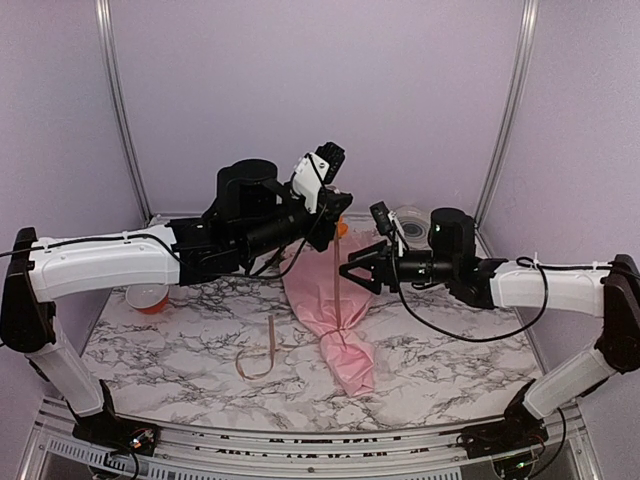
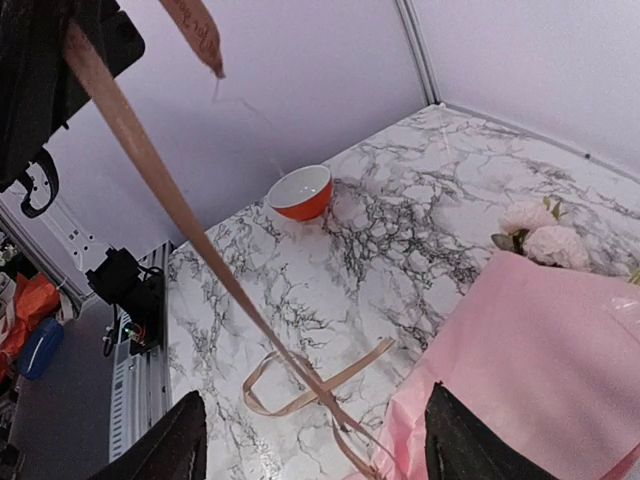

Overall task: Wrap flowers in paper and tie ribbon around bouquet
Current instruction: Pass from the left arm to the right

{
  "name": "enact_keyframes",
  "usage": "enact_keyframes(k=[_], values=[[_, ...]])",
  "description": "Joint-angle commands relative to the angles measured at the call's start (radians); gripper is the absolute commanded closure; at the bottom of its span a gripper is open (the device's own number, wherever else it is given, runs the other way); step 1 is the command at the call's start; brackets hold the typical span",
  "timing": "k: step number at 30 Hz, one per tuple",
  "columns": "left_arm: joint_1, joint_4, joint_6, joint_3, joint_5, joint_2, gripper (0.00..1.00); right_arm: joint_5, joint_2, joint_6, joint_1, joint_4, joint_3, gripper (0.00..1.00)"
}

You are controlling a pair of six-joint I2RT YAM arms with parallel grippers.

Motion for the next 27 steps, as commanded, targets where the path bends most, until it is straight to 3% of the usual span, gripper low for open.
enact_keyframes(k=[1,3,8,9,11,12,14,16,18,20,23,27], values=[[-0.002,-0.007,0.003,-0.011,0.019,-0.018,1.00,0.051,0.042,-0.074,-0.011,0.013,0.096,0.28],[-0.002,-0.008,-0.001,-0.012,0.021,-0.017,1.00,0.013,0.070,-0.083,-0.012,0.010,0.130,0.33],[-0.003,-0.011,-0.010,-0.018,0.007,-0.012,1.00,-0.081,0.129,-0.078,0.004,0.017,0.182,0.55],[-0.003,-0.014,-0.011,-0.018,0.005,-0.010,1.00,-0.090,0.135,-0.072,0.007,0.021,0.184,0.62],[-0.003,-0.020,-0.013,-0.018,0.008,-0.011,1.00,-0.096,0.132,-0.040,0.005,0.046,0.176,0.93],[-0.003,-0.029,-0.014,-0.020,0.012,-0.012,1.00,-0.094,0.121,-0.022,0.002,0.065,0.166,1.00],[0.000,-0.078,-0.030,-0.023,0.013,-0.020,0.98,-0.085,0.103,0.025,-0.014,0.090,0.145,1.00],[0.003,-0.198,-0.068,-0.030,-0.005,-0.026,0.59,-0.077,0.088,0.073,-0.034,0.104,0.123,1.00],[0.003,-0.296,-0.120,-0.066,-0.031,-0.040,0.40,-0.066,0.083,0.102,-0.042,0.107,0.105,1.00],[0.003,-0.355,-0.199,-0.161,-0.042,-0.077,0.28,-0.052,0.081,0.114,-0.042,0.103,0.088,1.00],[0.001,-0.364,-0.318,-0.351,-0.011,-0.173,0.19,-0.030,0.071,0.134,-0.043,0.123,0.053,1.00],[-0.005,-0.400,-0.450,-0.566,-0.012,-0.255,0.23,0.003,0.077,0.128,-0.042,0.107,0.046,1.00]])
